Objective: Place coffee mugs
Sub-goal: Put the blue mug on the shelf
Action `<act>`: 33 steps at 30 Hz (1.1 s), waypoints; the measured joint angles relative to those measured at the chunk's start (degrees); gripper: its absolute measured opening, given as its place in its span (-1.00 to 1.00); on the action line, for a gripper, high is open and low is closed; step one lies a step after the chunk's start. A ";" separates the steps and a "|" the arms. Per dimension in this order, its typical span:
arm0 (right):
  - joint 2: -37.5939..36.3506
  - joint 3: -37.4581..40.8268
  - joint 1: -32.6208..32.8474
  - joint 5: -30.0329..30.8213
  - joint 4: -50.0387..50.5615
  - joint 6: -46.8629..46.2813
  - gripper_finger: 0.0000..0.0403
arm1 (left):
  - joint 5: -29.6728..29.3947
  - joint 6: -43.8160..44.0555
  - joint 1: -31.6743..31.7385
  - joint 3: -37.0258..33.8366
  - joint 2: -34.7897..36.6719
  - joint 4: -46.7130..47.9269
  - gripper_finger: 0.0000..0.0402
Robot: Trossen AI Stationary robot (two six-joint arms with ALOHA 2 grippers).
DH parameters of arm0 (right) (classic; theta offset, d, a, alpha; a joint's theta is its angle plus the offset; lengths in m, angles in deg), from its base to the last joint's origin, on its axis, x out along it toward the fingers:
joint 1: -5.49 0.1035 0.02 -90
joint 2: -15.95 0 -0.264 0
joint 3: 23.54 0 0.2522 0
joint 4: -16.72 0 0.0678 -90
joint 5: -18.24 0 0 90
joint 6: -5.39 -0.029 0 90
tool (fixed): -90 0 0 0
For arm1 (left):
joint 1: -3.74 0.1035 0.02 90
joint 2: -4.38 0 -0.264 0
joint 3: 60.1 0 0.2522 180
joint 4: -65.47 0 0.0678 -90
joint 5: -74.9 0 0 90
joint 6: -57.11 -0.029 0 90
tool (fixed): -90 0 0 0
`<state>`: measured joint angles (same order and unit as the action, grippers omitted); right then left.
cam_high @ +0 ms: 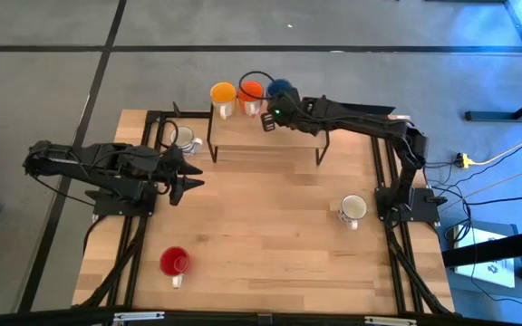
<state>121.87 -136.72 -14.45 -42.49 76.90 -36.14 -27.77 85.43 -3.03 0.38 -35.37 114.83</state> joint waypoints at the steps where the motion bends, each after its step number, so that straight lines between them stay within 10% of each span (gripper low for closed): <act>1: -0.02 0.79 0.00 -0.48 -1.36 0.02 -0.86 | -0.17 0.00 0.01 0.00 0.00 0.00 -0.09; 33: 2.02 3.52 -0.83 -1.28 -5.72 1.36 -0.82 | -0.10 1.14 -0.01 0.00 0.00 -0.02 -0.09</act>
<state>123.89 -133.20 -15.29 -43.77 71.18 -34.79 -27.88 86.56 -3.05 0.38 -35.37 114.81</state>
